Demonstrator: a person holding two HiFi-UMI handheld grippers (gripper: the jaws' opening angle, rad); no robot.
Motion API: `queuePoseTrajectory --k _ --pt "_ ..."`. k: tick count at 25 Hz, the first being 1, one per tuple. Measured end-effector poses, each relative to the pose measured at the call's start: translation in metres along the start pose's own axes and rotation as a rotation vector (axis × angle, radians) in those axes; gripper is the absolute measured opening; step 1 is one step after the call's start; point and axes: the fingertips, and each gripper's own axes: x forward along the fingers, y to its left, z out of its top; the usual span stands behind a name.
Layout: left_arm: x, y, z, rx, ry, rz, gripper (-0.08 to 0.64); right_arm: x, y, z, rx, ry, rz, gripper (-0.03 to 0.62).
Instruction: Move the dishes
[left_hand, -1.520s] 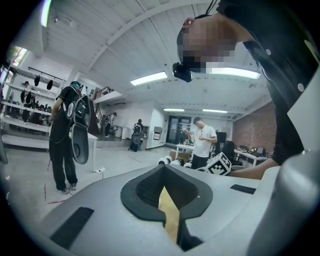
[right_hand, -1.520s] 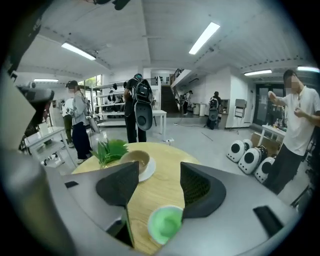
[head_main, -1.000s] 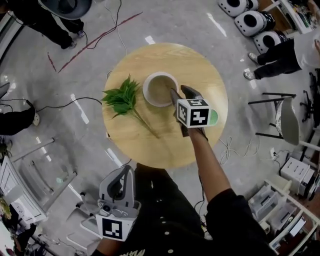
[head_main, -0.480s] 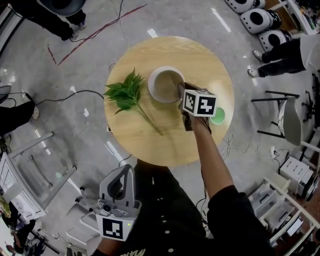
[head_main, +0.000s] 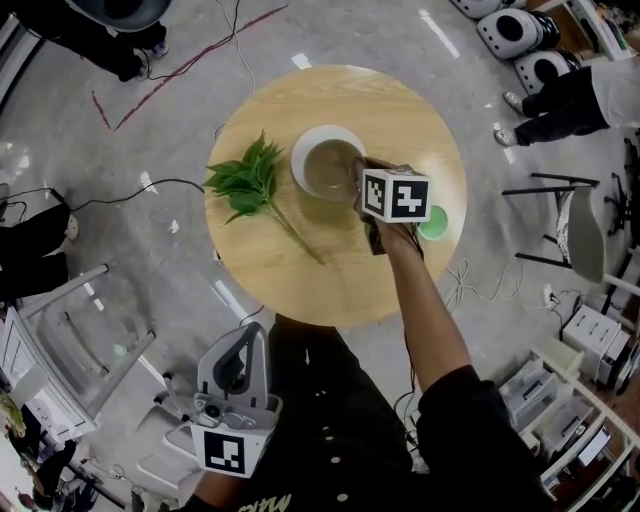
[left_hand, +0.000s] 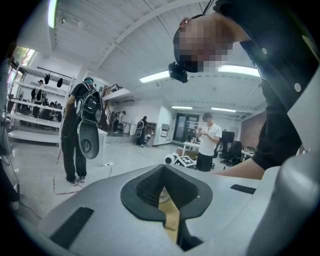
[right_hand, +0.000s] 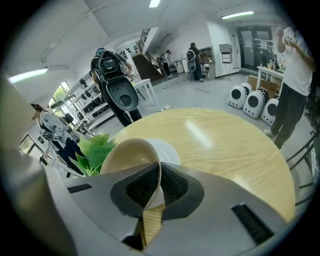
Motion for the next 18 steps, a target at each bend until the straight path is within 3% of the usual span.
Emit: queuePoseTrajectory --k 9,18 --pt "-0.001 -0.016 0.010 0.026 -0.028 -0.032 0.017 -0.065 0.015 -0.005 -0.098 -0.018 0.042 0.011" --pt "-0.002 -0.041 0.014 0.041 -0.033 -0.082 0.017 -0.134 -0.007 -0.091 -0.013 0.012 -0.009 0.011"
